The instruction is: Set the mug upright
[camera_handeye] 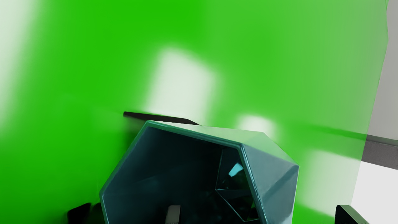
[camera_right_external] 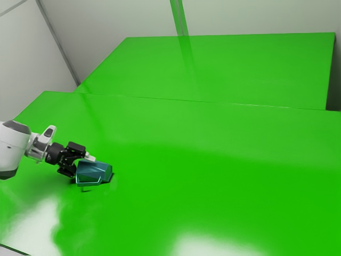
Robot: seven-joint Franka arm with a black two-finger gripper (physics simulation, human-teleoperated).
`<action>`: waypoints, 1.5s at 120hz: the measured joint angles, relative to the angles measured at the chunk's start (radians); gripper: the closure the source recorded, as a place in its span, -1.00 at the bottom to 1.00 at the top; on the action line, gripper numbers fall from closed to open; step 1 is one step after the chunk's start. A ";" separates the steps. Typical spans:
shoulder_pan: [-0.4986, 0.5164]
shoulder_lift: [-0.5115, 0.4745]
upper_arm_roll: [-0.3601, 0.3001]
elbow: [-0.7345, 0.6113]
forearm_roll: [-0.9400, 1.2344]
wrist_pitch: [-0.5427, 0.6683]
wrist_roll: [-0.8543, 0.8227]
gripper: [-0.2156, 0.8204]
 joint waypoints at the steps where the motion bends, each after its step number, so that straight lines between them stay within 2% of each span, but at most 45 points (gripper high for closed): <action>1: 0.000 0.000 0.000 0.000 0.000 0.000 0.000 -0.38; 49: -0.006 -0.003 -0.002 -0.003 -0.012 0.001 0.005 0.26; 94: -0.026 -0.027 -0.008 -0.004 -0.010 0.004 0.002 0.72; 117: -0.051 -0.058 -0.010 -0.008 -0.011 0.005 0.001 0.86; 146: -0.087 -0.117 -0.007 -0.022 -0.006 0.012 -0.002 0.90; 180: -0.219 -0.189 0.012 0.016 0.118 0.021 -0.030 0.91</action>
